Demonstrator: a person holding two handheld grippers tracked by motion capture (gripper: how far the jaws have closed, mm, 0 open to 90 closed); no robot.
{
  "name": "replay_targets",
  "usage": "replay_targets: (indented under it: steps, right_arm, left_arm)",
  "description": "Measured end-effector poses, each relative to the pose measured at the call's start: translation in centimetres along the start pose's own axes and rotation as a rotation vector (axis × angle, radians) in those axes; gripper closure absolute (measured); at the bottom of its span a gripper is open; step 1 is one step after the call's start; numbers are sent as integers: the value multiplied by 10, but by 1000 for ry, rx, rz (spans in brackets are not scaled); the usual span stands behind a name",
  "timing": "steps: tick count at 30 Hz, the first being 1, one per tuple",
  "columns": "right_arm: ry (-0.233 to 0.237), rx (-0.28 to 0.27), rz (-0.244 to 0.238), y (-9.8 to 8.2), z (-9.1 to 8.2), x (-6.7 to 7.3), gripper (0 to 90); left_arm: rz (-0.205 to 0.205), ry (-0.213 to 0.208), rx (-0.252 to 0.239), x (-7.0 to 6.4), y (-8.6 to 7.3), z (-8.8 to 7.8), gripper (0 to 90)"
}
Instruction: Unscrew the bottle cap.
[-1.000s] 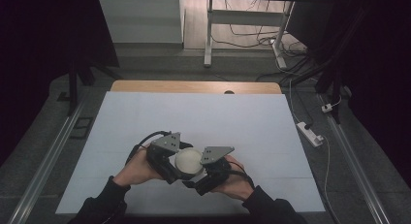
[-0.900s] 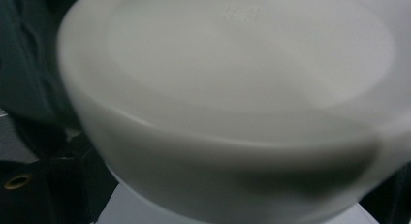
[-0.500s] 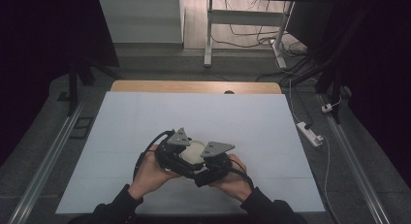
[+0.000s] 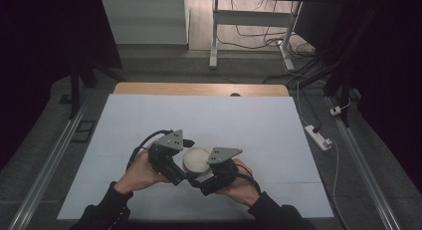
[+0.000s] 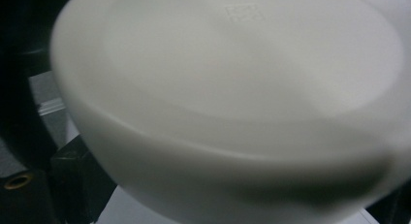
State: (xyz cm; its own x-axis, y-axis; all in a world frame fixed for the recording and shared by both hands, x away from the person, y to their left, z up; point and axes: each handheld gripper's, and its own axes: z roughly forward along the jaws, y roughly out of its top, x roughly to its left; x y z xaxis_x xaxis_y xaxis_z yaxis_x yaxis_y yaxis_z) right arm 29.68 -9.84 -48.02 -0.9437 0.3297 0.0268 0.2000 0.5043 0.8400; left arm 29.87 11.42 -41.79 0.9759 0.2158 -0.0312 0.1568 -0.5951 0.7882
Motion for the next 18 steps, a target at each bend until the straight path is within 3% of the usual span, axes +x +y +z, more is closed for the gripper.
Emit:
replay_targets:
  steps: [4,7,10,13,18]
  right_arm:
    - [37,-8,-30,1,0,5,66]
    - [58,-8,-49,2,1,9,66]
    - [68,-5,-63,2,1,11,66]
    - [59,-1,-63,2,1,12,66]
    - [6,4,-28,2,1,7,66]
  left_arm:
    - [47,-86,-4,4,-7,1,29]
    - [77,-99,6,2,-9,5,36]
    - [105,-79,13,-1,-9,8,69]
    - [102,-55,13,-3,-8,10,74]
    - [21,24,14,-3,-4,16,76]
